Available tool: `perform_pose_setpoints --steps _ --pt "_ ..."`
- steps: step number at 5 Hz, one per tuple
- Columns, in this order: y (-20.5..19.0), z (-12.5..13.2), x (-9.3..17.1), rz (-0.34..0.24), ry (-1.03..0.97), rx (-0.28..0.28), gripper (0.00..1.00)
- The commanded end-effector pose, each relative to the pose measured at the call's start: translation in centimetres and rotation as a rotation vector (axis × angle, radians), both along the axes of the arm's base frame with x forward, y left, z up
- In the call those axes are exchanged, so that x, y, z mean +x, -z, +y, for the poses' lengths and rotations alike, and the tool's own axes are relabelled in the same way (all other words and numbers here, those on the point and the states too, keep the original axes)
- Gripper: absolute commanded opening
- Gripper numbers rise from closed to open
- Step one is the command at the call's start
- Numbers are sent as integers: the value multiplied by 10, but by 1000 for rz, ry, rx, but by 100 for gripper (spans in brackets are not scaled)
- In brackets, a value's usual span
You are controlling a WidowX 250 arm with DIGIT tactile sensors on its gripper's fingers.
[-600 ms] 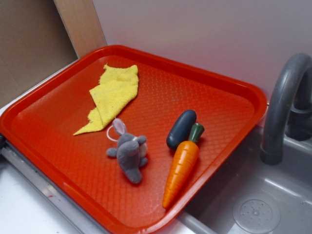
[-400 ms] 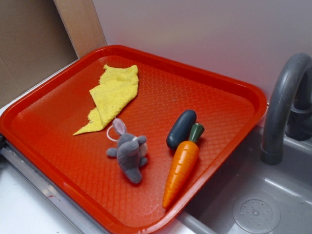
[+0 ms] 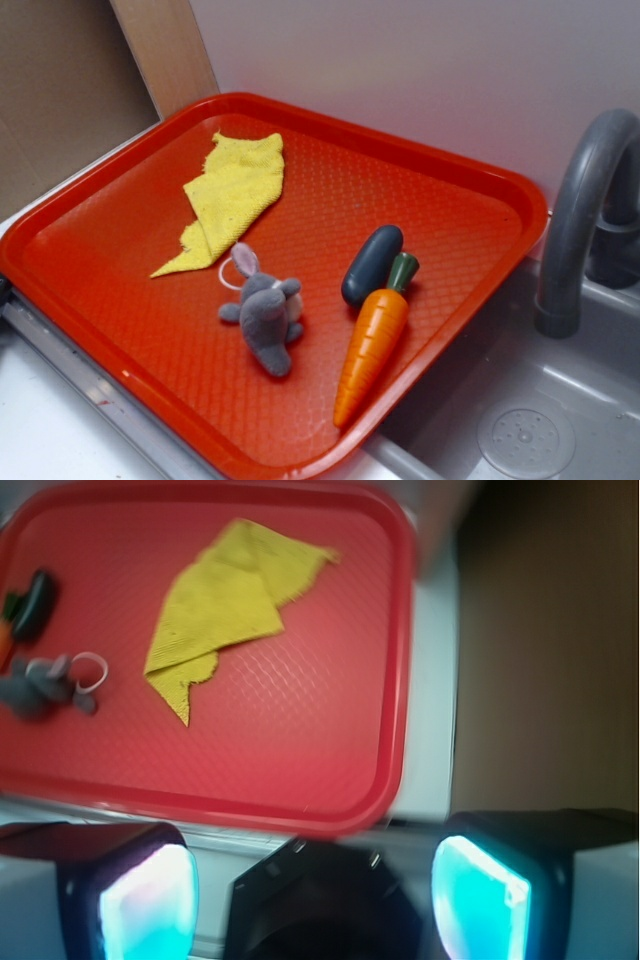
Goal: Grab the gray animal.
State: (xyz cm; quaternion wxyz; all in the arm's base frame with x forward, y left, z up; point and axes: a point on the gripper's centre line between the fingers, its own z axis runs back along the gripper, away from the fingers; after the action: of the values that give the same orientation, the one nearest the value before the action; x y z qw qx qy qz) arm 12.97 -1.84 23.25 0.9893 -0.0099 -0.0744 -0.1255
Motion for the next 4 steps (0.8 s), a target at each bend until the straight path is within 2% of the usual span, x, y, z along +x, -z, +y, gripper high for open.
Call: perform_pose_setpoints --steps 1,2,3,4 --pt "28 -63 45 -71 497 130 100" --pt "37 -109 68 -25 752 138 100" --pt "56 -157 64 -34 1002 118 100" --pt "77 -200 43 18 1254 67 100"
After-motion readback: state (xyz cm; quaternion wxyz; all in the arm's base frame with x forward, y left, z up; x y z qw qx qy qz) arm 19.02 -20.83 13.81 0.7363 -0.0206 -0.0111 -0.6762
